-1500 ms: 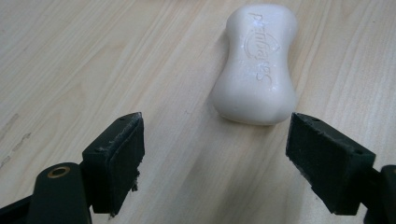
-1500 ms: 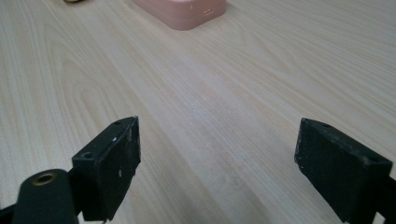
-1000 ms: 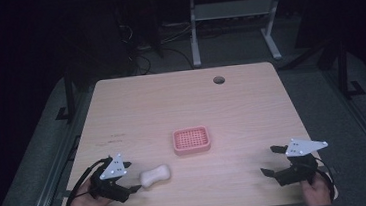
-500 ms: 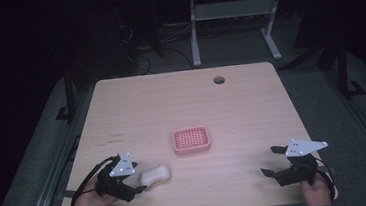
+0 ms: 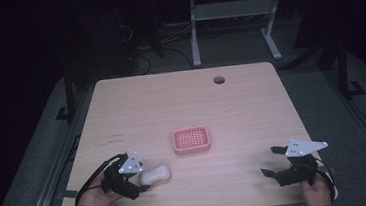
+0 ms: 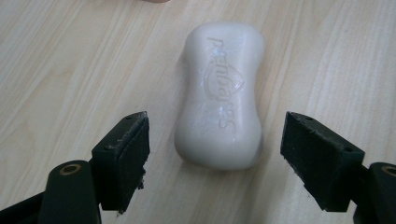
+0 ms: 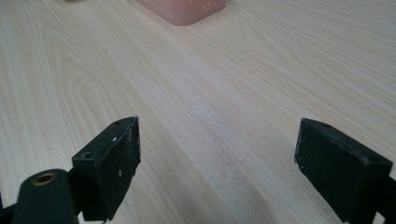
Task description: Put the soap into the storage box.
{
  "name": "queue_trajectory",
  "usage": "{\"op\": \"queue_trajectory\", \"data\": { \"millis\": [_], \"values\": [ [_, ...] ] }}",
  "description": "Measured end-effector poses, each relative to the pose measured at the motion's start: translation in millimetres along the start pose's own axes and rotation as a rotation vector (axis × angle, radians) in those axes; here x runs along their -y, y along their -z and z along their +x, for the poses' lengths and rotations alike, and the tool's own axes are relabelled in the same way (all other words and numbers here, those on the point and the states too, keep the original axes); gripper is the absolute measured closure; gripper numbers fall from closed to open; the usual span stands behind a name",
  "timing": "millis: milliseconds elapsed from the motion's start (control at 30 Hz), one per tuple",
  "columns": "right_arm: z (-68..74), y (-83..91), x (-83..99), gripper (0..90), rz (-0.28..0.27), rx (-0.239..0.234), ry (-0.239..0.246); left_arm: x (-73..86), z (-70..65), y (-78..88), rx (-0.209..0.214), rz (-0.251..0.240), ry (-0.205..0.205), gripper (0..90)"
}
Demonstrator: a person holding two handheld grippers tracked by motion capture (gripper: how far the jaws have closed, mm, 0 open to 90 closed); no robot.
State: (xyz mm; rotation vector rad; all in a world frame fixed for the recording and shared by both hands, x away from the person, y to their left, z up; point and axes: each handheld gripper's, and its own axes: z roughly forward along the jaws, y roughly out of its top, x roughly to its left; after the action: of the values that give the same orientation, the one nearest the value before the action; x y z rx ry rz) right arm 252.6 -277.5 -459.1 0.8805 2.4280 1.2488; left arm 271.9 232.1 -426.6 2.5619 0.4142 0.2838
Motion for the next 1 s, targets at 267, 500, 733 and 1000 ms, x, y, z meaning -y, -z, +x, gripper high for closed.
{"op": "queue_trajectory", "data": {
  "millis": [267,500,733,1000],
  "values": [
    [0.4,-0.9,-0.9,14.1,0.004,-0.004,0.009,-7.8,2.2,-4.8,0.023,0.017,0.000,24.5],
    [0.1,-0.5,-1.3,14.1,0.003,-0.005,0.009,-16.2,3.5,-12.5,0.039,0.043,-0.008,26.0],
    [0.1,-0.4,-1.3,14.1,0.004,-0.003,0.012,-23.5,3.9,-18.8,0.048,0.093,-0.036,30.5],
    [0.0,-0.5,-1.1,14.1,0.005,-0.003,0.013,-31.8,7.0,-24.5,0.064,0.139,-0.045,33.5]
  ]
}}
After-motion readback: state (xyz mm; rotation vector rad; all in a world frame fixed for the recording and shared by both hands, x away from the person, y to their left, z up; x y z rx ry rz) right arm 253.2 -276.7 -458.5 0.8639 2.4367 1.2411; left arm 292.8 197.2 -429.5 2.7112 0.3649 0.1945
